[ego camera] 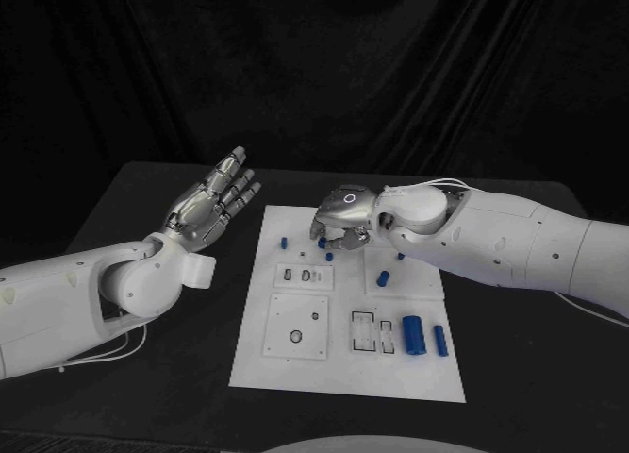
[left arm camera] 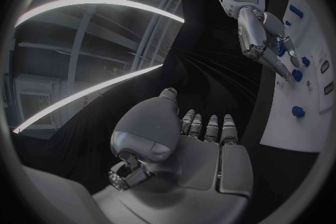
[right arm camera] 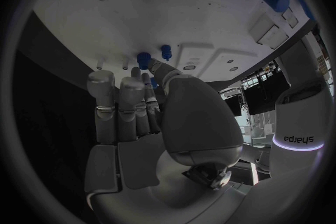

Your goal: Assemble the parts on the task board

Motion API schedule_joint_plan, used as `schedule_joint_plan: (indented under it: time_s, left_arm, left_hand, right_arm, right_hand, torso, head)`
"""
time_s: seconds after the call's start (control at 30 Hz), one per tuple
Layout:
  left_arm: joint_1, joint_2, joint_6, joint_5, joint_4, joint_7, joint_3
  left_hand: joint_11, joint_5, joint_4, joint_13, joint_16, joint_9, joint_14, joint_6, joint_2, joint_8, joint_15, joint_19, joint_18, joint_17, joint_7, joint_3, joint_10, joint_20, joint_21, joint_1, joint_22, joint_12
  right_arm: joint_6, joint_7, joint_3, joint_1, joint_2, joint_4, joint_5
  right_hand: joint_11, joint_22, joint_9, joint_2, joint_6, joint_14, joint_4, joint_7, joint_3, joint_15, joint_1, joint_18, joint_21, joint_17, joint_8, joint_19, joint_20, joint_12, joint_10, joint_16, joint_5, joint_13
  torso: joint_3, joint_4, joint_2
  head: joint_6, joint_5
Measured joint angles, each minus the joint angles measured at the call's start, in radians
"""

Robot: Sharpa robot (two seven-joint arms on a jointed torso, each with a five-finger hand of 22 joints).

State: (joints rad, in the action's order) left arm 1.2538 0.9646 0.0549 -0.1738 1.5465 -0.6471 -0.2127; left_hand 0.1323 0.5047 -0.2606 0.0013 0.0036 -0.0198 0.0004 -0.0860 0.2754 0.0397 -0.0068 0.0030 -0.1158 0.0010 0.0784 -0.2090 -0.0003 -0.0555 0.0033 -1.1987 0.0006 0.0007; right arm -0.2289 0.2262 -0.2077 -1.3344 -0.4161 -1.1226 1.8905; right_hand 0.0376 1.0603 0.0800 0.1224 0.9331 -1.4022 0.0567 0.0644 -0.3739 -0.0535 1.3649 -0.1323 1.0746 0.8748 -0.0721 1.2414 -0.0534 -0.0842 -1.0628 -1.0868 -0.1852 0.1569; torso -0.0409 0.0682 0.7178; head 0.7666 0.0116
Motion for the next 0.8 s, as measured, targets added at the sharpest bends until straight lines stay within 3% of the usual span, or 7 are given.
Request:
schedule_joint_plan:
  time_s: [0.33,0.8]
  left_arm:
    - [0.0,-0.003,0.004,0.0,-0.003,0.002,0.0]
    - [0.0,-0.003,0.008,0.0,-0.003,0.007,0.0]
  left_hand:
    - [0.0,0.004,0.003,0.0,0.0,0.0,0.0,-0.004,0.004,0.0,0.0,-0.004,0.0,0.0,-0.004,0.003,0.001,-0.004,0.0,-0.004,0.0,0.0]
    - [-0.007,0.01,0.01,0.0,0.0,-0.001,0.0,-0.007,0.004,0.004,0.007,0.0,0.0,0.001,-0.007,0.01,0.0,-0.007,0.0,-0.012,0.0,0.0]
  right_arm:
    - [0.003,-0.001,0.0,0.004,0.002,0.003,0.0]
    - [-0.01,0.001,0.001,0.021,0.024,0.046,0.0]
  right_hand:
    - [0.004,0.007,0.007,0.0,0.036,0.0,0.001,0.009,-0.004,0.0,0.0,0.0,-0.003,0.003,-0.012,0.001,-0.001,0.004,0.004,0.0,-0.012,0.0]
    - [0.007,0.026,0.016,-0.014,0.073,0.0,-0.015,0.02,-0.026,0.0,0.03,0.0,0.002,0.012,-0.022,0.008,-0.007,0.004,-0.019,-0.005,-0.042,-0.007]
  torso:
    - [0.0004,-0.0008,0.0]
    - [0.0006,-0.0011,0.0]
  head:
    - [0.004,-0.001]
    - [0.011,-0.002]
